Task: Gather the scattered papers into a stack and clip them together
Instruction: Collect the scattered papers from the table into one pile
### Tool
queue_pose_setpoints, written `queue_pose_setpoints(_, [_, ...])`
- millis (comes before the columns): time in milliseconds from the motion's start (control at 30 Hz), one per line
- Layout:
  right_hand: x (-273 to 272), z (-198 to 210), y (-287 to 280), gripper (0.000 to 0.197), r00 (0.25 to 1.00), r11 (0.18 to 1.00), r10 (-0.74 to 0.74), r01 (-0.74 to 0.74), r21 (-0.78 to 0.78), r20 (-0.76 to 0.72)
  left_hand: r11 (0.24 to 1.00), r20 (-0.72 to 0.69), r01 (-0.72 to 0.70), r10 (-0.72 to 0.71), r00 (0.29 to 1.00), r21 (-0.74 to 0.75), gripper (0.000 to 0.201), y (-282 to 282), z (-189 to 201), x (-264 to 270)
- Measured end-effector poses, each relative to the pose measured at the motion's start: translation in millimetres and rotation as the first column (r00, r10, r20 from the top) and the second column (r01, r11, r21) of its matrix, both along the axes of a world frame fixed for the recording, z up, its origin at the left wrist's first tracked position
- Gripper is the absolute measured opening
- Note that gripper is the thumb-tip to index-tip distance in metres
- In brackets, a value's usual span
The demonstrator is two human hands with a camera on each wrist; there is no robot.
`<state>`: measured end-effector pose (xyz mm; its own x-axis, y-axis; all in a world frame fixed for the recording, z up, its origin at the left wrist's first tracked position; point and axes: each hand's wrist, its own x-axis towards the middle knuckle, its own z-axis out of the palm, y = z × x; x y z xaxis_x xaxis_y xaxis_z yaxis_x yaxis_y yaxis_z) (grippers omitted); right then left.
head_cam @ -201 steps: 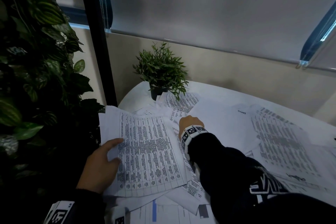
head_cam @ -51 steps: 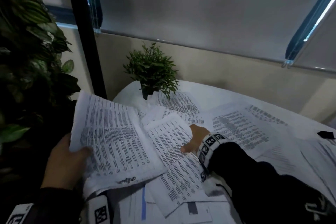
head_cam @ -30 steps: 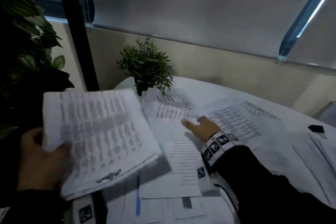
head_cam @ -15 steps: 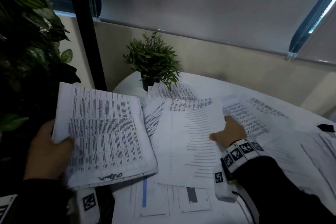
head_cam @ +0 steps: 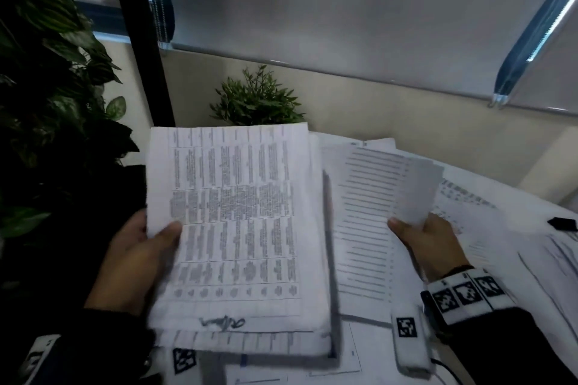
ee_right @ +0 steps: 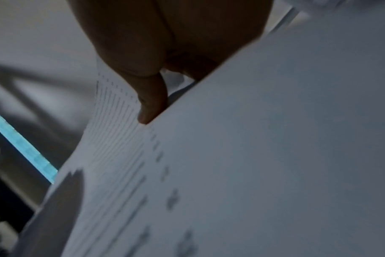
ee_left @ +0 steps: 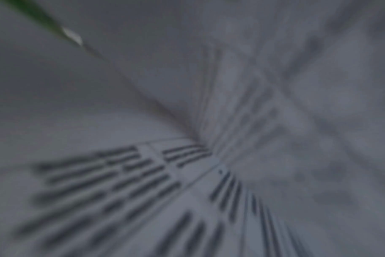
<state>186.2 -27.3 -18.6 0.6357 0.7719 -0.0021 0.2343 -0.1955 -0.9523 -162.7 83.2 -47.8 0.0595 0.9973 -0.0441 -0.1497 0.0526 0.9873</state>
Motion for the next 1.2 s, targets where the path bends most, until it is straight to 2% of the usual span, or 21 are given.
queue_pose_setpoints(67, [-17.9, 6.8, 0.4, 0.029, 0.99, 0.988, 0.128, -0.123, 0.095, -0.051, 0.998, 0.11, 0.049, -0.044, 0.993, -0.044, 0.02, -13.9, 3.0, 32.0])
queue_pose_setpoints(167, [-44.4, 14.7, 3.7, 0.02, 0.946, 0.944, 0.306, -0.287, 0.166, -0.109, 0.994, 0.214, 0.081, -0.062, 0.975, -0.079, 0.023, -30.4, -0.5, 64.0])
queue_pose_setpoints(233, [-53.6, 13.2, 5.0, 0.021, 0.914, 0.924, 0.373, -0.35, 0.154, -0.158, 0.996, 0.216, 0.042, -0.025, 0.976, -0.073, 0.028, -34.4, -2.8, 72.1])
queue_pose_setpoints(333, [-56.3, 11.0, 1.2, 0.07, 0.835, 0.902, 0.428, -0.373, 0.216, -0.345, 0.998, 0.109, -0.066, 0.065, 0.992, 0.006, 0.033, -32.6, 0.2, 70.8])
queue_pose_setpoints(367, [-57.2, 11.4, -1.0, 0.078, 0.838, 0.894, 0.442, -0.382, 0.236, -0.319, 0.995, 0.076, -0.083, 0.078, 0.994, 0.062, 0.034, -32.5, 4.2, 69.2])
queue_pose_setpoints(400, [-60.6, 16.1, -3.5, 0.077, 0.854, 0.878, 0.465, -0.414, 0.24, -0.231, 0.987, 0.057, -0.092, 0.085, 0.995, 0.128, 0.034, -34.1, 10.5, 68.6])
queue_pose_setpoints(467, [-69.0, 26.3, -5.9, 0.063, 0.908, 0.881, 0.418, -0.403, 0.249, -0.011, 0.965, 0.075, -0.096, 0.08, 0.994, 0.245, 0.034, -41.1, 28.1, 68.9])
queue_pose_setpoints(533, [-72.9, 34.5, -7.2, 0.053, 0.948, 0.883, 0.294, -0.318, 0.345, 0.122, 0.934, 0.107, -0.069, 0.033, 0.994, 0.351, 0.036, -47.7, 43.3, 70.1])
queue_pose_setpoints(600, [-72.4, 37.5, -8.1, 0.053, 0.964, 0.857, 0.22, -0.264, 0.443, 0.149, 0.906, 0.099, -0.014, -0.031, 0.995, 0.424, 0.043, -50.4, 49.0, 70.0])
queue_pose_setpoints(667, [-71.3, 33.0, -8.8, 0.056, 0.973, 0.85, 0.193, -0.229, 0.474, 0.124, 0.903, 0.072, 0.029, -0.067, 0.995, 0.43, 0.046, -49.1, 47.1, 68.4])
queue_pose_setpoints(833, [-76.3, 17.9, -9.4, 0.057, 0.98, 0.89, 0.2, -0.188, 0.415, 0.015, 0.908, 0.018, 0.078, -0.094, 0.995, 0.412, 0.033, -46.8, 39.1, 70.0])
queue_pose_setpoints(1000, [-75.2, 24.0, -7.9, 0.054, 0.981, 0.883, 0.194, -0.168, 0.438, -0.015, 0.901, 0.065, 0.049, -0.086, 0.994, 0.432, 0.025, -43.5, 36.0, 68.6])
queue_pose_setpoints(1100, [-75.6, 2.8, -10.2, 0.05, 0.953, 0.938, 0.28, -0.246, 0.244, -0.117, 0.93, 0.027, 0.085, -0.101, 0.995, 0.359, 0.03, -40.4, 17.1, 69.4])
queue_pose_setpoints(1200, [-72.0, -27.4, -15.5, 0.031, 0.941, 0.95, 0.31, -0.312, 0.008, -0.135, 0.939, 0.002, 0.121, -0.129, 0.992, 0.321, 0.032, -39.3, 8.3, 74.3])
